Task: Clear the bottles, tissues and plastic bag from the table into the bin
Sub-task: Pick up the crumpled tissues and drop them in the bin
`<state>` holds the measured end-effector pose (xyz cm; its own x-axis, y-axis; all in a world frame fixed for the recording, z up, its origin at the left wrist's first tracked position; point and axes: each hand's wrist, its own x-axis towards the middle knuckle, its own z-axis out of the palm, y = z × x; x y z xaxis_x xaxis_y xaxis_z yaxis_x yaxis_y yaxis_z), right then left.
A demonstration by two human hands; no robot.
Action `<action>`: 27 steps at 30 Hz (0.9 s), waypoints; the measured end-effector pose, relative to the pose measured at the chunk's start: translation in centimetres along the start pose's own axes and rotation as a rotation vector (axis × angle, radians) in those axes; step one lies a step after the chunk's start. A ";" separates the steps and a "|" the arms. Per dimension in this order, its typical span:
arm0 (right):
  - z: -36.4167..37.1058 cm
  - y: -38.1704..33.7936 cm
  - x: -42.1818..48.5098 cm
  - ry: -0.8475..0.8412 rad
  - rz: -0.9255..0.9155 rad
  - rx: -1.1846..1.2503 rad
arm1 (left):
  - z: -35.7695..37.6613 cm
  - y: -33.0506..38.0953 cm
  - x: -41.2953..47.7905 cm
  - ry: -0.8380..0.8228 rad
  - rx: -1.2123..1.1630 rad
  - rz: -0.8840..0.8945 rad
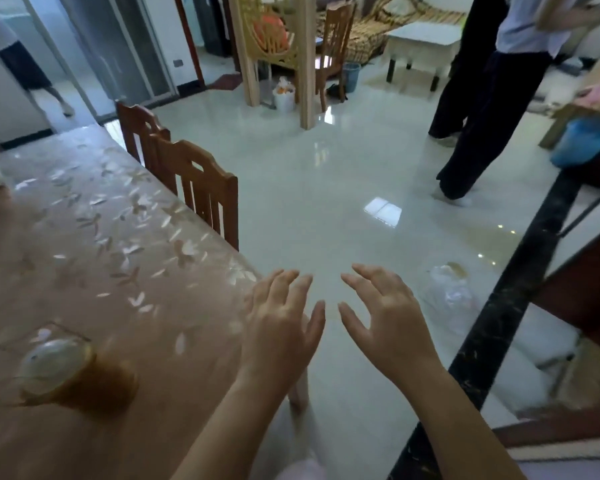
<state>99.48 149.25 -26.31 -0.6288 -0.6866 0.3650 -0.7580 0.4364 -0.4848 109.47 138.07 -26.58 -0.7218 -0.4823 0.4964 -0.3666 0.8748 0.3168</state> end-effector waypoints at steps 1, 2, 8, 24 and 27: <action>0.1 0.8 1.1 0.000 0.015 -0.014 | 0.9 -0.2 1.3 0.002 -0.014 0.008; 0.2 1.5 2.3 0.002 0.028 -0.030 | 1.9 -0.3 2.7 0.004 -0.025 0.016; 0.3 6.4 9.4 -0.005 0.077 -0.054 | 7.4 -0.5 10.0 0.011 -0.078 0.025; -3.2 26.0 31.1 -0.052 -0.068 -0.020 | 23.8 7.4 31.9 0.042 -0.047 -0.129; -2.5 27.8 35.9 -0.083 -0.123 -0.009 | 25.2 6.8 35.6 0.077 0.009 -0.163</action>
<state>55.39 138.19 -24.69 -0.5146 -0.7809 0.3540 -0.8303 0.3508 -0.4331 66.55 128.01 -27.15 -0.6057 -0.6195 0.4994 -0.4806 0.7850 0.3909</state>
